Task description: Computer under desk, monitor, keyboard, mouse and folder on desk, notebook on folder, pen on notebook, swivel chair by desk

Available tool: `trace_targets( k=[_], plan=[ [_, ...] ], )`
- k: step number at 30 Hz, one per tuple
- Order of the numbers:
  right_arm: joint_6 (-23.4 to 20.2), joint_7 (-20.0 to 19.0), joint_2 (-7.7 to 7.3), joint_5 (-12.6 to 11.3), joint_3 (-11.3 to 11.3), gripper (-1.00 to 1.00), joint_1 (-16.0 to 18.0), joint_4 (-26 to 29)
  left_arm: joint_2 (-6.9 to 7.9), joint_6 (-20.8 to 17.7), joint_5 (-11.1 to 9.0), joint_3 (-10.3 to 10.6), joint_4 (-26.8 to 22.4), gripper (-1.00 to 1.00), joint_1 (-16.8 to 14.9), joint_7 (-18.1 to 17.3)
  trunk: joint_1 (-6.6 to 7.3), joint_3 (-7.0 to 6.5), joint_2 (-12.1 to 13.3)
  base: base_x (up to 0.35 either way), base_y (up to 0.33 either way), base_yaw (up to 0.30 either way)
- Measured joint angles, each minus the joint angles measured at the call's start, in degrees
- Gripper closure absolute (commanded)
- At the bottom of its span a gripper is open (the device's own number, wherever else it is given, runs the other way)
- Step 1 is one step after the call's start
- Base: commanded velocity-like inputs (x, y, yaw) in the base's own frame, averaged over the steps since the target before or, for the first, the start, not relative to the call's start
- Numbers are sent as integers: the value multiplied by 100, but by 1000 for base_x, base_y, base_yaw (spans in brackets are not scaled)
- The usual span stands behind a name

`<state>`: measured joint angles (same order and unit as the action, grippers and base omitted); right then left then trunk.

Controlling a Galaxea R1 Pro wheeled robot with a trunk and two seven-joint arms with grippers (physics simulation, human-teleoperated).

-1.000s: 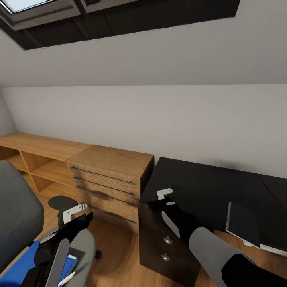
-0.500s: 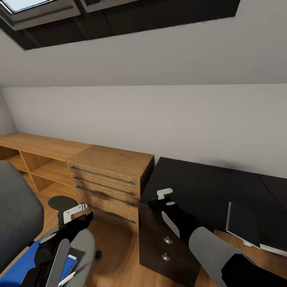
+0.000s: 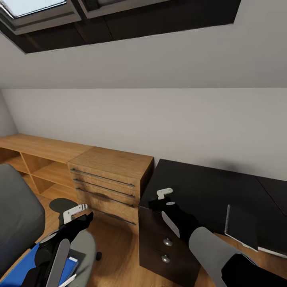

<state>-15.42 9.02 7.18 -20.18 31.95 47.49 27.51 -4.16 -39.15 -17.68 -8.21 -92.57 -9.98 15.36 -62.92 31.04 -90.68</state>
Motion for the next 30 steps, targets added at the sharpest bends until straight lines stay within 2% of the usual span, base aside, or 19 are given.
trace_targets(
  k=[14,17,21,22,23,24,30],
  plan=[
    [-35,15,-8,-19,-25,100,0,20,-2,0,0,-2,0,-100,0,2,305,-251,562,-319,0,0],
    [-59,26,-10,-38,-134,100,0,159,-2,0,0,-1,0,-100,0,3,373,-305,682,-169,0,0],
    [-325,33,-78,-55,-570,100,1,563,-2,0,0,1,0,-100,0,0,462,-377,843,-54,0,-5],
    [-556,35,-145,-50,-834,100,1,722,-2,-2,0,5,2,-100,0,-3,484,-396,883,-19,0,-48],
    [-633,35,-163,-59,-917,100,1,767,-2,-1,1,8,4,-100,0,-3,506,-413,923,-5,0,-214],
    [-974,37,-214,-51,-1254,100,0,964,-8,-1,2,25,14,-100,0,-5,528,-432,963,-4,0,-231],
    [-1264,41,-237,-66,-1481,100,0,1091,-11,-7,10,44,28,-100,-1,-5,660,-539,1204,-1,0,-275]
  ],
)
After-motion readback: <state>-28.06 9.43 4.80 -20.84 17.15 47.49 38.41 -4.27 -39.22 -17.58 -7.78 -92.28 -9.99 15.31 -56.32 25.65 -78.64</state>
